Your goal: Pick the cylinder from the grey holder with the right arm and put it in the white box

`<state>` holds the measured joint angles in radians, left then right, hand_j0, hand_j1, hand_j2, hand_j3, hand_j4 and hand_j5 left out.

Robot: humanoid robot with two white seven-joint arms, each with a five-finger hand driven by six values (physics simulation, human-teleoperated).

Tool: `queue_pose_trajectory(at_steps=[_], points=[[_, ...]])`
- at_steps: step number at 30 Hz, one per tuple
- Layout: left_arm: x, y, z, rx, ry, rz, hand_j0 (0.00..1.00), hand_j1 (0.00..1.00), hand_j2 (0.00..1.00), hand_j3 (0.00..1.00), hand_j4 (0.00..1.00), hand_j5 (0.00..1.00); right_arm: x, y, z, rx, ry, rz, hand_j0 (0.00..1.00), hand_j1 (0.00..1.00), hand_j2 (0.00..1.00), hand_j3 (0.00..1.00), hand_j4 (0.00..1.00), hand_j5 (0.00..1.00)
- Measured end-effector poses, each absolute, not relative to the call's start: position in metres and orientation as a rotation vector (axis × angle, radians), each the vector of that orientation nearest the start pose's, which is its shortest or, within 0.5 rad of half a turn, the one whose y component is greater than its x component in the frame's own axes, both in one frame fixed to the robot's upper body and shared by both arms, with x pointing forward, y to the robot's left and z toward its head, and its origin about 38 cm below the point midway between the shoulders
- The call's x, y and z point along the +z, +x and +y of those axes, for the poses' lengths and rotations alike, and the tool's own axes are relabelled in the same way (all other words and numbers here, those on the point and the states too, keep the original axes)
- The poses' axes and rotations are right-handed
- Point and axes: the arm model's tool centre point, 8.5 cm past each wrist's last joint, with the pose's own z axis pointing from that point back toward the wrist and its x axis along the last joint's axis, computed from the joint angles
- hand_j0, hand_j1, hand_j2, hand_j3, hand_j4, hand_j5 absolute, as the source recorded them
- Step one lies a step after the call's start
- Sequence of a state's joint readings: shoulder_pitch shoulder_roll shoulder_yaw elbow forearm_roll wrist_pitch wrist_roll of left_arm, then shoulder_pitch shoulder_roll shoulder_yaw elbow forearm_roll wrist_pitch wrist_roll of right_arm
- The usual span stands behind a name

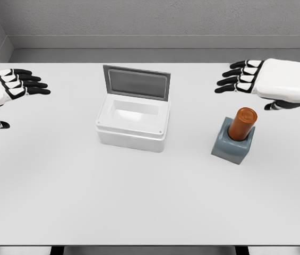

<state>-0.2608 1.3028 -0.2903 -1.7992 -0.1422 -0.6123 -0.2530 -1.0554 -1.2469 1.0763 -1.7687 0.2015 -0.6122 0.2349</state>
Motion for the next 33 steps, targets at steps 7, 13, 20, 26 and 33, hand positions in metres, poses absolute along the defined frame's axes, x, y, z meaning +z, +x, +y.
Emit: queue_pose_trajectory(at_steps=[7, 13, 20, 26, 33], points=[[0.314, 0.341, 0.372, -2.005, 0.526, -1.6, 1.0, 1.0, 1.0, 1.0, 1.0, 1.0, 0.334, 0.376, -0.314, -2.78, 0.663, 1.927, 1.0, 1.0, 1.0, 1.0, 1.0, 1.0], [0.31, 0.341, 0.371, -2.005, 0.514, -1.598, 1.0, 1.0, 1.0, 1.0, 1.0, 1.0, 0.343, 0.385, -0.313, -2.944, 0.693, 1.643, 1.0, 1.0, 1.0, 1.0, 1.0, 1.0], [0.307, 0.34, 0.37, -2.009, 0.502, -1.59, 1.0, 1.0, 1.0, 1.0, 1.0, 1.0, 0.318, 0.391, -0.298, -3.064, 0.568, 1.456, 1.0, 1.0, 1.0, 1.0, 1.0, 1.0], [0.305, 0.34, 0.369, -2.009, 0.494, -1.59, 1.0, 1.0, 1.0, 1.0, 1.0, 1.0, 0.294, 0.391, -0.282, -3.085, 0.467, 1.384, 1.0, 1.0, 1.0, 1.0, 1.0, 1.0], [0.304, 0.34, 0.369, -2.009, 0.491, -1.59, 1.0, 1.0, 1.0, 1.0, 1.0, 1.0, 0.276, 0.398, -0.274, -3.105, 0.44, 1.329, 1.0, 1.0, 1.0, 1.0, 1.0, 1.0]])
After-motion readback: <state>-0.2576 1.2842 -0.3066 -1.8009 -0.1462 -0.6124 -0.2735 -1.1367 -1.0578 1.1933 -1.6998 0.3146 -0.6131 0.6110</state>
